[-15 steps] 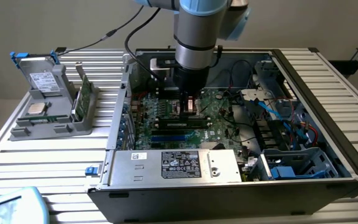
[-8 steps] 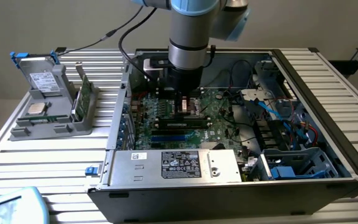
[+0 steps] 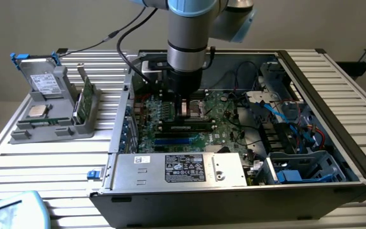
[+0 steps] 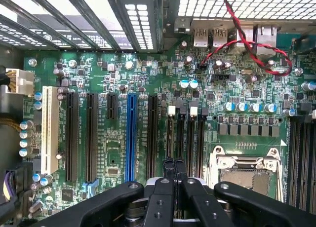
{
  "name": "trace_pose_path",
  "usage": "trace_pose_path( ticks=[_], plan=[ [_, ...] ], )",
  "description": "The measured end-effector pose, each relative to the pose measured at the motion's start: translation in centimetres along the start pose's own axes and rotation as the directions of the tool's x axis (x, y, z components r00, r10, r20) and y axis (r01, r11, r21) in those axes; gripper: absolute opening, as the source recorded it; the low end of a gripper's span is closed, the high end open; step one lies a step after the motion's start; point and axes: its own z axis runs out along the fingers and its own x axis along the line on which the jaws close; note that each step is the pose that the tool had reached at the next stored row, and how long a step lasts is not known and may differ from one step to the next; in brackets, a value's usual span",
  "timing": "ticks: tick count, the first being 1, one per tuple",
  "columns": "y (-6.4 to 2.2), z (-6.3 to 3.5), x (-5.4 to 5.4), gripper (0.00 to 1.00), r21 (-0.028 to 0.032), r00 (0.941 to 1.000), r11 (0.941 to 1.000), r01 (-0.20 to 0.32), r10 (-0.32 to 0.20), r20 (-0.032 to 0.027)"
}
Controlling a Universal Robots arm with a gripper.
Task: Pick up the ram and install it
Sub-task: 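Press down the ram until it locks into place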
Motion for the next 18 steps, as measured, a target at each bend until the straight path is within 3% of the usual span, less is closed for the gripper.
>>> trace_pose_path(
  ticks=[7,9,13,18],
  plan=[
    [-0.01,0.47,0.0,0.11,0.0017,1.0,1.0,0.0,0.0,0.0],
    [-0.01,0.15,0.0,0.11,0.0033,1.0,1.0,0.0,0.0,0.0023],
    [-0.06,-0.24,0.0,0.11,0.0019,1.0,1.0,0.0,0.0,0.0002],
    [-1.85,-0.36,0.0,0.11,-0.0024,1.0,1.0,0.0,0.0,0.0009]
  ],
)
